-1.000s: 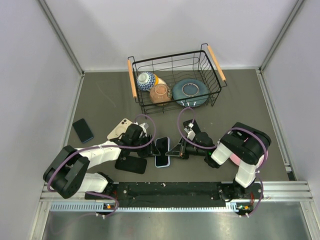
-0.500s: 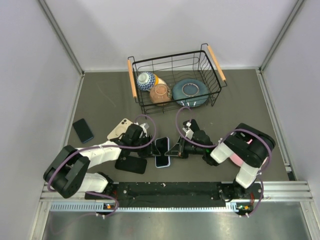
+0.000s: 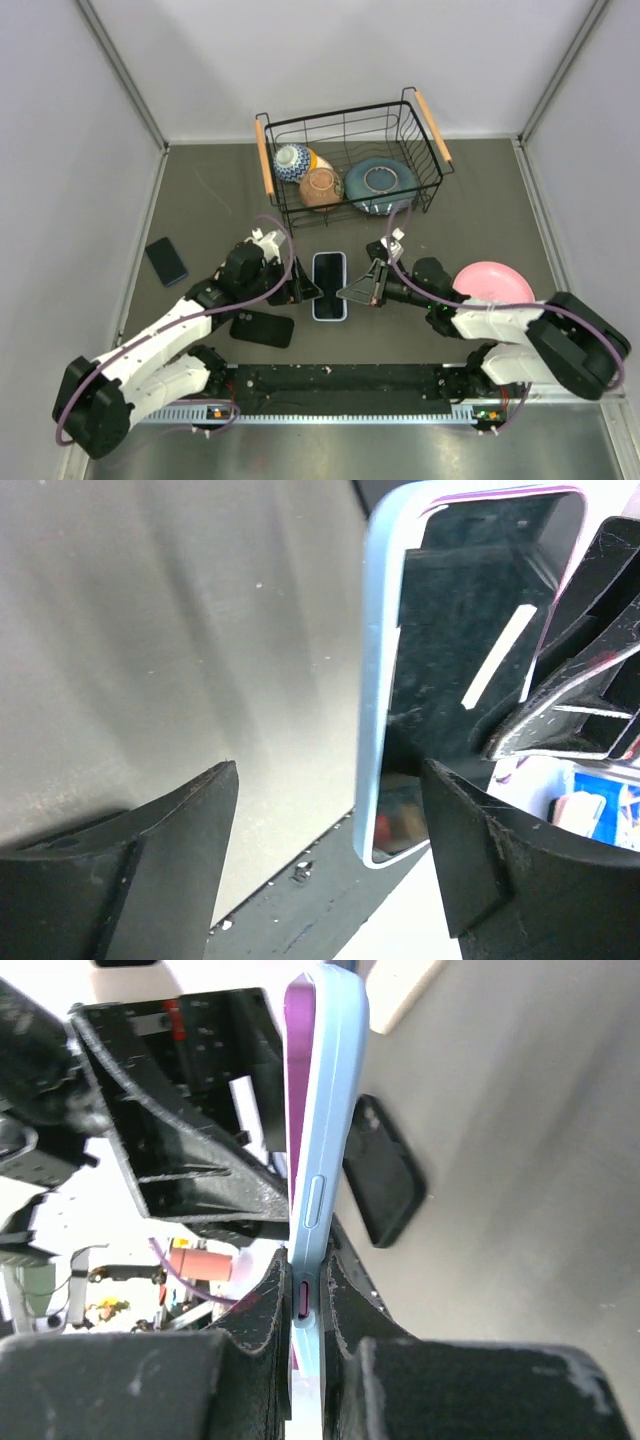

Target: Put the phone into the phone case

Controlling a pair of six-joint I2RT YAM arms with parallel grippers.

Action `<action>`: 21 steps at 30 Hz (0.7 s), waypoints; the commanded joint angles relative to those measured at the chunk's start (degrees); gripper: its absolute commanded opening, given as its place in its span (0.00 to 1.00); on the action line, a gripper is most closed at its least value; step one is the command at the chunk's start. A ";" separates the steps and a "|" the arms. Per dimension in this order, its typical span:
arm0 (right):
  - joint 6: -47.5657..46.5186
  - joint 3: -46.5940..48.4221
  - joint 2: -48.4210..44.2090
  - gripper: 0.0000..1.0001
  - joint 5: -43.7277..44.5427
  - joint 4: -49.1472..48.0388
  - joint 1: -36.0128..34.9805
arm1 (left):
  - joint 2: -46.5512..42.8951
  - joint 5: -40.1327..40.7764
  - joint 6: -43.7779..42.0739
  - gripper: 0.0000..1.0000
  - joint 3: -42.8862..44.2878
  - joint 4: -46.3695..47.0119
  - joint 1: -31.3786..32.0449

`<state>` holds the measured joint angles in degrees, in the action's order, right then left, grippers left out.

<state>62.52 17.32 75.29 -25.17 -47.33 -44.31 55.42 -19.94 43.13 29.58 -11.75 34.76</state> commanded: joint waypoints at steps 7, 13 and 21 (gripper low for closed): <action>-1.71 0.87 -16.22 0.00 -4.18 -2.23 0.46 | -11.99 -11.78 -0.33 0.78 1.53 6.38 -0.66; 2.25 -0.27 -16.05 0.00 -6.12 -8.65 0.37 | -14.28 -14.86 3.09 0.78 -1.63 13.57 -0.75; 7.17 -1.85 -12.01 0.00 -8.41 -17.97 0.37 | -13.85 -16.79 8.54 0.68 -4.97 22.99 -0.66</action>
<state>66.32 16.03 62.13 -31.99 -53.52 -44.23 41.41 -34.22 48.36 25.91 2.33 34.26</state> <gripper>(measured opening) 0.050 0.722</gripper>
